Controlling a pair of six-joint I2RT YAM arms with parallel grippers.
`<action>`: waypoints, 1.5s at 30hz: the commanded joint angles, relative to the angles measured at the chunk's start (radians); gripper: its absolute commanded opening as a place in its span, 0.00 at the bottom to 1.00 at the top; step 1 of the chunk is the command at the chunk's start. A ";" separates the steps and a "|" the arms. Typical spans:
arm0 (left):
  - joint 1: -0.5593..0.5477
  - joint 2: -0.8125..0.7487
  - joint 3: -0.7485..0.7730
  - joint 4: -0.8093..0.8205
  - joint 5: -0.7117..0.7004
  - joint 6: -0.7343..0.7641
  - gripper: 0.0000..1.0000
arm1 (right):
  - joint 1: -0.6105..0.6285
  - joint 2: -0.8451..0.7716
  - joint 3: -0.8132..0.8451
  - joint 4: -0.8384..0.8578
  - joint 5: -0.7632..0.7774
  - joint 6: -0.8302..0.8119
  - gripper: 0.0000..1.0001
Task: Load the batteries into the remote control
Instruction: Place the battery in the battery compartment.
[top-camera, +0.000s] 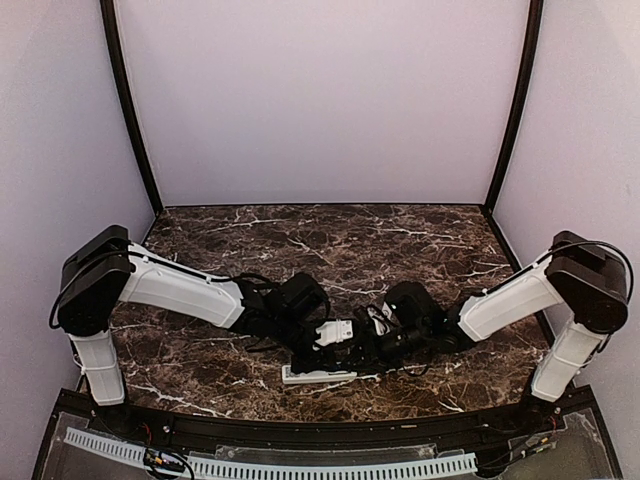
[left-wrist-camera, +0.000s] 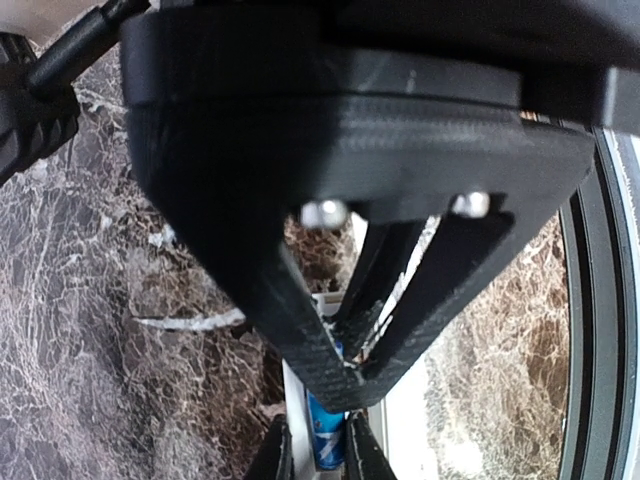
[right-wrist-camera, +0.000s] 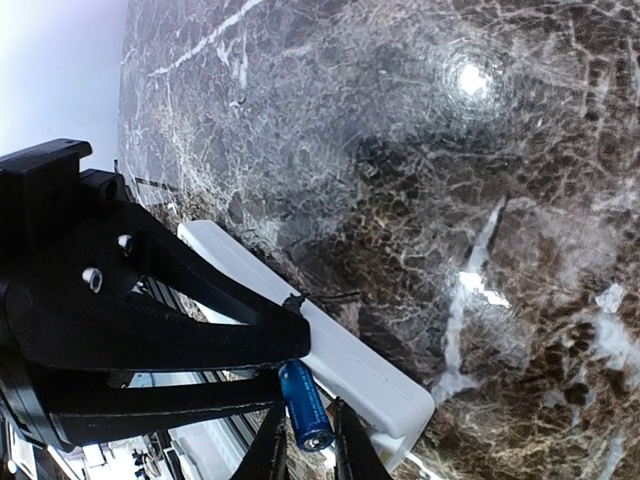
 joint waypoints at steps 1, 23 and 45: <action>-0.033 0.025 -0.009 -0.169 -0.005 0.030 0.00 | 0.013 -0.035 0.044 -0.147 0.077 -0.055 0.17; -0.033 0.043 -0.001 -0.185 -0.007 0.027 0.00 | 0.005 -0.091 0.121 -0.259 0.087 -0.091 0.20; -0.001 -0.090 0.052 -0.137 0.011 -0.024 0.14 | -0.014 -0.141 0.138 -0.347 0.116 -0.122 0.20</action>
